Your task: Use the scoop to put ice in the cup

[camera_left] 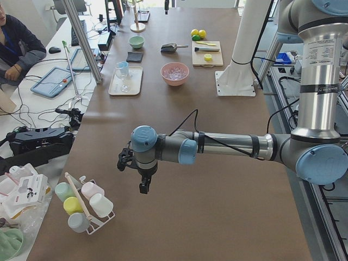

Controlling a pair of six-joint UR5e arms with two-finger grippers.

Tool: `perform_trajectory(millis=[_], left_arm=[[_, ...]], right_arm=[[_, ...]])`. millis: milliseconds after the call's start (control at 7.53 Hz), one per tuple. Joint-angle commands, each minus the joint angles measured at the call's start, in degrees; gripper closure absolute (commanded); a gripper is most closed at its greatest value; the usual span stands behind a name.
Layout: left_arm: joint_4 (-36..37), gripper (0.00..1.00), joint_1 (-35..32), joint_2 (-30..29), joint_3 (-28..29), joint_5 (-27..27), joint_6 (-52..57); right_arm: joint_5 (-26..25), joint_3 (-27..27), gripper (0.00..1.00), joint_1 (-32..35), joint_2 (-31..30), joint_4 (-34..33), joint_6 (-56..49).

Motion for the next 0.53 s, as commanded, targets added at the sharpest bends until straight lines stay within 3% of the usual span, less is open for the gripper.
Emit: perform_trajectory(millis=[0,265,398], left_arm=[[0.1,0.02,2.2,1.7,-3.7,-3.9,-0.1],[-0.4,0.02,7.5,-0.3,-5.3,-6.4,-0.1],[-0.4,0.02,10.2,-3.4,-5.2,-6.8,-0.2]], right_arm=[[1.1,0.6,0.0,-7.3,0.8,10.4,20.4],[0.1,2.7,0.0,-15.5,0.8,15.2,36.2],[-2.6,4.7,0.0,-20.8,1.1,15.2,37.8]])
